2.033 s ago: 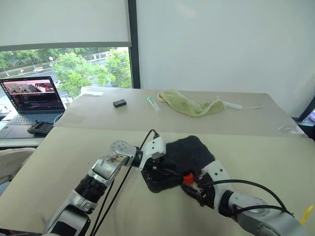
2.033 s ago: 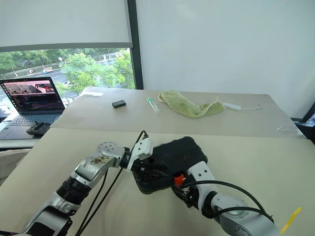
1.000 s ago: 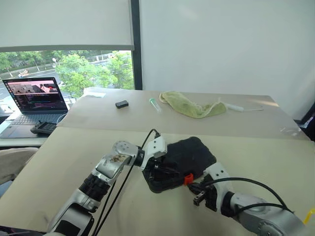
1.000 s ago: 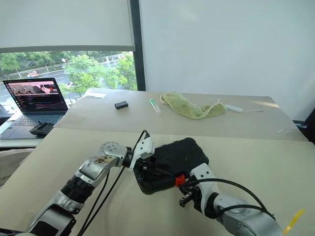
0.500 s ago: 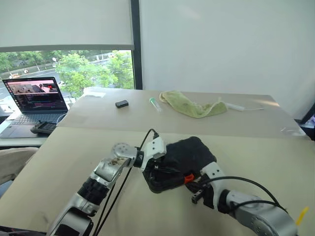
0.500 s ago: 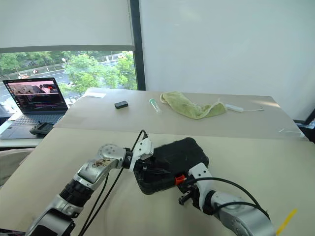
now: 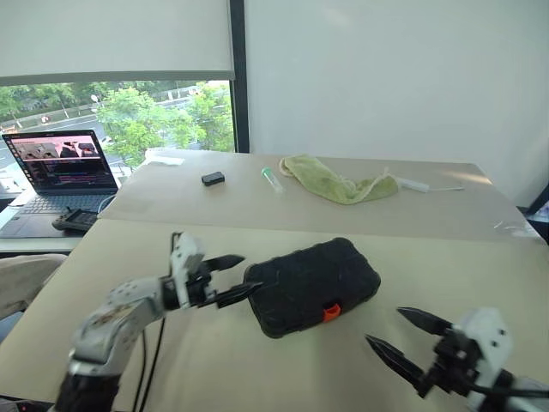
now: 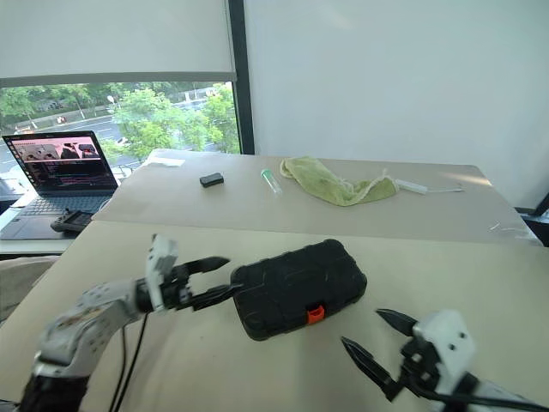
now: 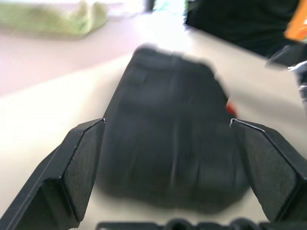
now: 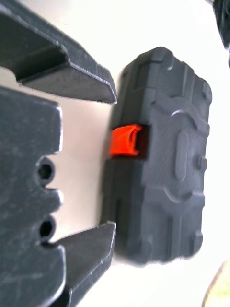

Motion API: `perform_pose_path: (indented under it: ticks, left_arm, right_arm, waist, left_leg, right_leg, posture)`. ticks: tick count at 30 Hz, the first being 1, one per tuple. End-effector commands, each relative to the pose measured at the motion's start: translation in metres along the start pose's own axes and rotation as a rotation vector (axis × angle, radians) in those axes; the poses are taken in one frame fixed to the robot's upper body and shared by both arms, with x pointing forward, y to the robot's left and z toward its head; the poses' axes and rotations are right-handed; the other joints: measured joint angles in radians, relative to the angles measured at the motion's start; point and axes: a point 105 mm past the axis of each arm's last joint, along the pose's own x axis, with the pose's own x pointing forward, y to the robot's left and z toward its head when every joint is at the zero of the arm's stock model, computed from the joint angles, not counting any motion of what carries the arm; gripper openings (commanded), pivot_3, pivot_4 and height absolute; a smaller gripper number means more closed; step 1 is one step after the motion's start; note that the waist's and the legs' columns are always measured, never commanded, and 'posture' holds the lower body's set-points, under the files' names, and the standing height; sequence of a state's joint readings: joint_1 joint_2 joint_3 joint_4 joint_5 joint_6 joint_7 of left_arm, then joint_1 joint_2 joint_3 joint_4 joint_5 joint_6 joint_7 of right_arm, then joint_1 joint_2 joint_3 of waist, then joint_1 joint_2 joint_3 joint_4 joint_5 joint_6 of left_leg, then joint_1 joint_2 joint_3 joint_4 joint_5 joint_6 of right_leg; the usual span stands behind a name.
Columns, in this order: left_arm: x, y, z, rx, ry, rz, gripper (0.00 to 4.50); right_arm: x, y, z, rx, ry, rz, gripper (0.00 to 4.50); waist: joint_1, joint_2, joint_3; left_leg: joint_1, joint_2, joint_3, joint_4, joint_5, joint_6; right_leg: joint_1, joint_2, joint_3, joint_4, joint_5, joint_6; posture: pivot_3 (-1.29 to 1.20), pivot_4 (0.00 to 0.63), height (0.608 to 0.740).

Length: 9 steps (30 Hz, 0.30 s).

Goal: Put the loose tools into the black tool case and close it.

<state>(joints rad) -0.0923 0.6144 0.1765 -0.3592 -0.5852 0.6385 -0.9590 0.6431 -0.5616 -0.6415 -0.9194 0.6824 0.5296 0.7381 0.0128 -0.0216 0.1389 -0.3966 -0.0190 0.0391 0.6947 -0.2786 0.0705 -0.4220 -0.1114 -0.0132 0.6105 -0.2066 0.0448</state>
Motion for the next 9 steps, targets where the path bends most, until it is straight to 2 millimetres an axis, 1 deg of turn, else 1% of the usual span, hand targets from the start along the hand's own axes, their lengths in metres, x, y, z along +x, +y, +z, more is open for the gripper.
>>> perform_pose_path:
  ticks: [1, 3, 5, 7, 9]
  left_arm:
    - [-0.027, -0.006, 0.004, 0.026, 0.020, 0.025, 4.50]
    - [-0.041, -0.008, -0.002, 0.014, 0.052, 0.039, 4.50]
    - [-0.052, -0.009, -0.008, 0.007, 0.077, 0.051, 4.50]
    - [-0.060, -0.011, -0.010, 0.000, 0.089, 0.057, 4.50]
    - [-0.064, -0.014, -0.010, -0.025, 0.086, 0.045, 4.50]
  right_arm:
    - [-0.029, -0.003, 0.013, -0.085, -0.021, -0.016, 4.47]
    - [-0.044, -0.004, 0.009, -0.103, 0.022, -0.032, 4.47]
    - [-0.055, -0.004, 0.007, -0.118, 0.059, -0.043, 4.47]
    - [-0.061, -0.004, 0.005, -0.120, 0.084, -0.047, 4.47]
    - [-0.062, -0.004, 0.005, -0.128, 0.098, -0.042, 4.47]
  waist:
    - [0.005, 0.001, 0.000]
    - [0.008, 0.001, 0.001]
    - [0.009, 0.001, 0.001]
    - [0.008, 0.002, 0.002]
    - [0.008, 0.002, 0.002]
  left_leg:
    - [0.000, 0.000, 0.000, 0.000, 0.000, 0.000]
    - [0.000, 0.001, 0.000, 0.000, 0.000, 0.000]
    - [0.000, 0.002, 0.000, -0.001, 0.000, -0.001]
    - [0.001, 0.002, 0.000, -0.001, -0.001, -0.001]
    - [0.003, 0.003, 0.000, -0.002, -0.006, -0.010]
  right_leg:
    - [0.000, -0.001, 0.000, 0.000, -0.001, -0.001]
    - [0.000, -0.002, -0.001, 0.000, -0.004, -0.004]
    - [-0.001, -0.004, 0.000, -0.001, -0.007, -0.007]
    - [-0.001, -0.006, 0.000, -0.001, -0.007, -0.008]
    - [-0.001, -0.008, 0.001, -0.001, -0.008, -0.009]
  posture:
    - [0.00, 0.150, 0.740]
    - [0.00, 0.150, 0.740]
    - [0.00, 0.150, 0.740]
    - [0.00, 0.150, 0.740]
    - [0.00, 0.150, 0.740]
